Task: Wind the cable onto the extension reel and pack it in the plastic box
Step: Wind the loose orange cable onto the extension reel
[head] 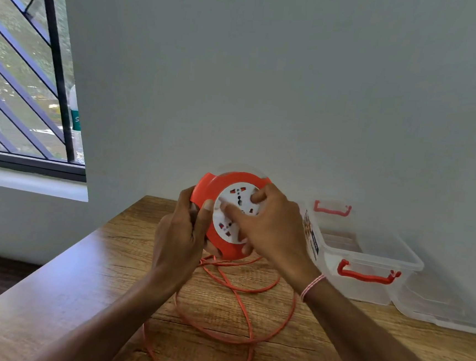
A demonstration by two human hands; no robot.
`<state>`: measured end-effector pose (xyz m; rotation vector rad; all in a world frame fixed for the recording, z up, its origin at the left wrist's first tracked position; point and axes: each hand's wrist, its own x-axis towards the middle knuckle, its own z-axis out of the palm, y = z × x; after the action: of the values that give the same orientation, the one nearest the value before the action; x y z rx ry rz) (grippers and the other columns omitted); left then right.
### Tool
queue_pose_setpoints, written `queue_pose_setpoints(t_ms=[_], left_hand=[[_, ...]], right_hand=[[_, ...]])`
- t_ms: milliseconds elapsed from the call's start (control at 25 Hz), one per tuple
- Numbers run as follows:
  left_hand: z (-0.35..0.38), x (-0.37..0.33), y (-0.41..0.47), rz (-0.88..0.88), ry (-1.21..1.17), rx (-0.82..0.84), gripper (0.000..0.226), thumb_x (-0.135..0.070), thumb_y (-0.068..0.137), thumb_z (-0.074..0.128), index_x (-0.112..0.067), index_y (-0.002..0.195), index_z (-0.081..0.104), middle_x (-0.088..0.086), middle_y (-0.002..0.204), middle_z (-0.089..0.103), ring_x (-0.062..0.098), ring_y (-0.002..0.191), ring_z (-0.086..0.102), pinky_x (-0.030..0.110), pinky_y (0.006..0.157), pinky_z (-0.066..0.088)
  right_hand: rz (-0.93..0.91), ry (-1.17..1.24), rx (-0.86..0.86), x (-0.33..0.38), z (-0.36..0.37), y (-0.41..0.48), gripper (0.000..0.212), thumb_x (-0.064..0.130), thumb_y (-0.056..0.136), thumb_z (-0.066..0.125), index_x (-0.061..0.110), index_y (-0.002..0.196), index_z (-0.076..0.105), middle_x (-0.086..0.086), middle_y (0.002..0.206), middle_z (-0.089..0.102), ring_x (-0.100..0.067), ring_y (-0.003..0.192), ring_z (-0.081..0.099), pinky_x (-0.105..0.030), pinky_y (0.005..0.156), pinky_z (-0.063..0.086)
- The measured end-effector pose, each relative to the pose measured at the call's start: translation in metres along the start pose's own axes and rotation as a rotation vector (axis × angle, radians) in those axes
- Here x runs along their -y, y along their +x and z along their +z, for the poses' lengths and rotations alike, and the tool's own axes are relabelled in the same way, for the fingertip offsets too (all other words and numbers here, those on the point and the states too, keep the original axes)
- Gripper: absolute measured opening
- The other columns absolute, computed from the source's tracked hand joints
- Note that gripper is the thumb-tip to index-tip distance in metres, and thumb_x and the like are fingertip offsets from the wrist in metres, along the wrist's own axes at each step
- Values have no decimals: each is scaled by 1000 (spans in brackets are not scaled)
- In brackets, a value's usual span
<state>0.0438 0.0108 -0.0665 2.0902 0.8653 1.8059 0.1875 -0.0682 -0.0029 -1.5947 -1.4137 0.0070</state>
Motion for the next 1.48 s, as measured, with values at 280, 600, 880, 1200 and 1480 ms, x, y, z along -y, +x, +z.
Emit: queue_pose_setpoints(t_ms=[280,600,880,1200,1480], left_hand=[[-2,2,5,-107,-95,-76,31,-59,105,38,-35,119,50,-8,73,70,4,62,74,41,46,61],[-3,0,5,-112,-101,-38,40,-67,102,36,-37,125,48,-28,91,71,1,70,75,24,51,61],[0,1,1,-31,5,-19,65,-71,101,29,-18,132,51,-9,69,65,6,59,71,35,47,60],[2,3,-1,17,25,-38,60,-69,103,29,-21,131,50,-14,70,63,3,69,72,25,48,58],[2,6,0,-87,-28,-62,35,-66,103,34,-37,118,47,-11,74,69,0,68,74,30,50,62]], right_hand=[[-765,-757,-46,-4,-33,18,55,58,86,72,26,128,57,0,99,75,-21,58,68,-24,50,40],[-898,-1018,-28,-9,-23,13,69,47,94,70,40,155,37,-10,120,69,-20,59,68,-25,47,46],[-736,-732,-132,-13,-12,7,64,64,80,75,27,131,67,-4,85,80,-22,62,72,-28,57,55],[5,46,12,-7,3,3,54,71,78,72,28,108,55,10,100,68,-4,44,67,-8,42,45],[-784,-732,-11,-5,-36,21,59,56,87,72,29,136,56,-1,111,70,-19,61,67,-24,52,43]])
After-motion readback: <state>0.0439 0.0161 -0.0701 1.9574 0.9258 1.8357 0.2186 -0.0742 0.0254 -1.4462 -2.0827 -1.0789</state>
